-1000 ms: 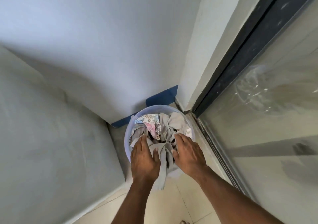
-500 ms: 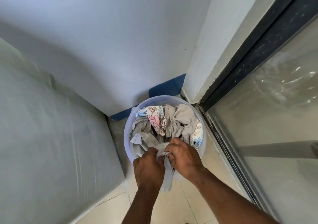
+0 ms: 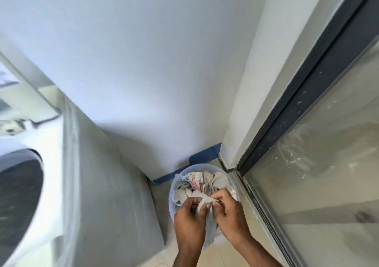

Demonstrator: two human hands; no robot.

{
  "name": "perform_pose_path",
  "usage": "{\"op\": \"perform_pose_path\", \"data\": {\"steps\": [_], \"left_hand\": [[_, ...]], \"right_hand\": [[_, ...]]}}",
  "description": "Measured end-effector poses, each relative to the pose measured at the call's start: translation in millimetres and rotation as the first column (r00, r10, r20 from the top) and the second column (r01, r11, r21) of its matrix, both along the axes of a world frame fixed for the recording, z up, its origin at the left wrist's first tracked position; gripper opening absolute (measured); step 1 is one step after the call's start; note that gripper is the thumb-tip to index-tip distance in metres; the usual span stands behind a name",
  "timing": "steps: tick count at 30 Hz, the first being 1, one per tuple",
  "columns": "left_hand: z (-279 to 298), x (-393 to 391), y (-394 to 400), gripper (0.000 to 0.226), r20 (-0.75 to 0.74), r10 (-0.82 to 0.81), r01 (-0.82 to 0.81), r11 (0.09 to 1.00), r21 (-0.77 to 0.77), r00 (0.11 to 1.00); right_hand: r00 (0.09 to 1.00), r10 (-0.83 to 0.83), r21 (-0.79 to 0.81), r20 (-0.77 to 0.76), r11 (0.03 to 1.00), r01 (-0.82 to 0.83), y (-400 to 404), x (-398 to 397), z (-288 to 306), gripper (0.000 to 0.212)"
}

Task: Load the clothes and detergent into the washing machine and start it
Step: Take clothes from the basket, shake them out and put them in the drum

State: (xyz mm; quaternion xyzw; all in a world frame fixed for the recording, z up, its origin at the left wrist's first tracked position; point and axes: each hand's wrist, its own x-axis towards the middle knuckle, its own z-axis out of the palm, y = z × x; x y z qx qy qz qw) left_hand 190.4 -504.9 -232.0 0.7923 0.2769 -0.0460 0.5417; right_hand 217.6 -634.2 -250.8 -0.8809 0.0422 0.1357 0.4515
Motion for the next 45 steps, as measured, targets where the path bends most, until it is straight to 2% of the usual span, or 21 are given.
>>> {"op": "perform_pose_path", "data": {"steps": [6,8,11,14,16,20,26,32,36,39,41,43,45], "left_hand": [[109.0,-2.4,2.2,0.017,0.089,-0.032,0.030,0.999,0.024,0.995],[140.2,-5.2,8.0,0.008,0.131,-0.015,0.010,0.999,0.035,0.991],[191.6,-6.1,18.9,0.007,0.170,0.008,-0.012,1.000,0.022,0.985],[240.2,-7.0,30.9,0.022,0.235,0.016,-0.017,1.000,0.000,0.972],[268.5,-7.5,36.1,0.019,0.260,-0.003,0.003,1.000,-0.001,0.965],[320.4,-4.5,42.4,0.011,0.312,-0.084,0.053,0.993,0.107,0.946],[386.7,7.1,48.4,0.015,0.395,-0.184,0.070,0.956,0.285,0.900],[410.7,1.1,45.4,0.028,0.485,-0.104,-0.010,0.974,0.227,0.868],[425.6,0.1,50.1,0.028,0.590,-0.045,-0.065,0.984,0.164,0.806],[446.7,4.0,56.0,0.044,0.655,0.019,-0.109,0.989,0.097,0.756],[461.2,6.0,58.6,0.049,0.702,0.034,-0.108,0.992,0.061,0.711],[472.6,8.7,59.7,0.037,0.732,0.034,-0.104,0.993,0.050,0.680],[481.0,9.9,58.0,0.021,0.746,0.007,-0.088,0.994,0.069,0.666]], "right_hand": [[0.996,-0.065,0.040,0.055,0.997,0.063,5.5,-7.0,102.2,0.017],[0.994,-0.060,0.054,0.091,0.997,0.056,8.6,-7.8,137.7,0.016],[0.988,-0.005,0.071,0.155,0.997,-0.006,12.9,-5.9,189.8,0.015],[0.972,0.065,0.070,0.226,0.994,-0.083,16.6,-7.5,231.4,0.017],[0.961,0.102,0.059,0.258,0.991,-0.121,18.9,-9.1,258.5,0.021],[0.930,0.134,0.070,0.343,0.983,-0.167,24.2,-10.1,309.7,0.011],[0.885,0.149,0.078,0.442,0.976,-0.204,26.7,-1.5,370.6,0.008],[0.874,0.227,-0.005,0.429,0.968,-0.249,23.6,3.9,396.5,0.021],[0.896,0.338,-0.164,0.287,0.939,-0.302,19.6,2.3,380.4,0.032],[0.934,0.320,-0.105,0.157,0.946,-0.306,20.0,-2.7,368.7,0.053],[0.945,0.294,-0.066,0.143,0.956,-0.287,24.6,-3.1,366.8,0.059],[0.944,0.276,-0.036,0.179,0.961,-0.274,33.2,-2.4,370.7,0.050],[0.943,0.245,-0.014,0.226,0.968,-0.249,41.4,-0.9,376.5,0.023]]}}
